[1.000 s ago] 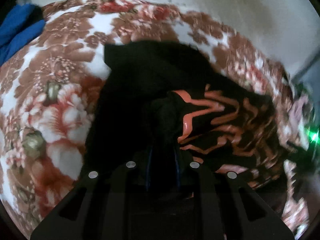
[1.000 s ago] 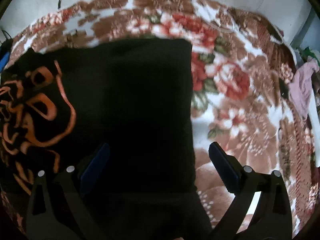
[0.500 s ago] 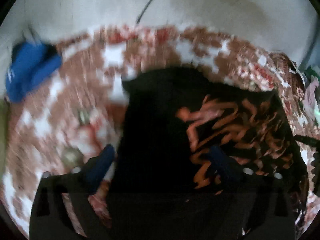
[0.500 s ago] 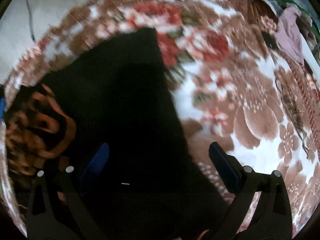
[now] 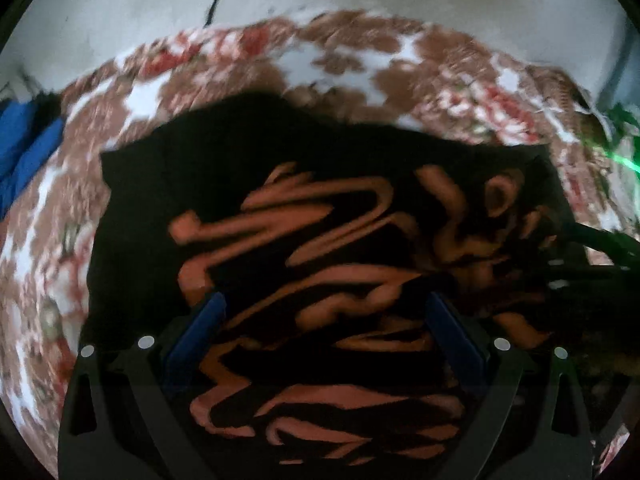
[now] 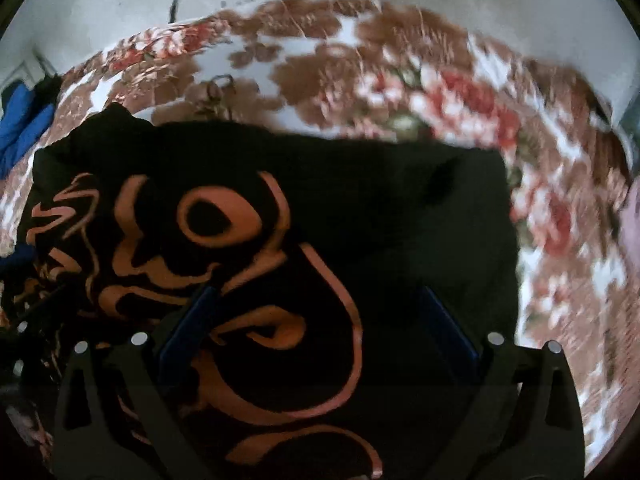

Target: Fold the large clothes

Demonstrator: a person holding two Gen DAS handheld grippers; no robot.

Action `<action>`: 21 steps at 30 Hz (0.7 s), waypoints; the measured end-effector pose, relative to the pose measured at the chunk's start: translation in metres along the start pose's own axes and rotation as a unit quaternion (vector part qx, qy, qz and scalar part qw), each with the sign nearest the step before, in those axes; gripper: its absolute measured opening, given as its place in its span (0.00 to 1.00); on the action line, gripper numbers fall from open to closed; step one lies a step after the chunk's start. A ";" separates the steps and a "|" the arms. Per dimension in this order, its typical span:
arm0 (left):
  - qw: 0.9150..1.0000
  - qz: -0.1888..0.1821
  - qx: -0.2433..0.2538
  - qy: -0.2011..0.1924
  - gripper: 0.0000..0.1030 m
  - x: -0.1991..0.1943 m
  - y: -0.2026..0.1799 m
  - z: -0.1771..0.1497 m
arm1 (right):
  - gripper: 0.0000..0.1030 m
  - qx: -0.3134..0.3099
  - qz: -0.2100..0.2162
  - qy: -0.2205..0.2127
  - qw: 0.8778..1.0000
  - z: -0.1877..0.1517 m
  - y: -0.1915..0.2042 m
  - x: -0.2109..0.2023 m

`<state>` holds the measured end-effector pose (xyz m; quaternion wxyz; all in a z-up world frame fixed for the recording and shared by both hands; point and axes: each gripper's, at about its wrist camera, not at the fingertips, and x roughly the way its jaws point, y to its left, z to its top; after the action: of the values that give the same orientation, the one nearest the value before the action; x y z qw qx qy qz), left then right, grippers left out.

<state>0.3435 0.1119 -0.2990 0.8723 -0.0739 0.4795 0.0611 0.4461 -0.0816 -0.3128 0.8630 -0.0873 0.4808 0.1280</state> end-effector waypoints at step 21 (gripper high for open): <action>0.998 0.043 0.037 0.000 0.95 -0.041 0.038 -0.032 | 0.95 -0.004 -0.031 0.008 0.999 -0.048 -0.065 -0.026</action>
<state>0.2880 0.1420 -0.2842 0.8712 -0.0214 0.4838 0.0807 0.4146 -0.1605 -0.3141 0.8625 -0.1064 0.4840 0.1027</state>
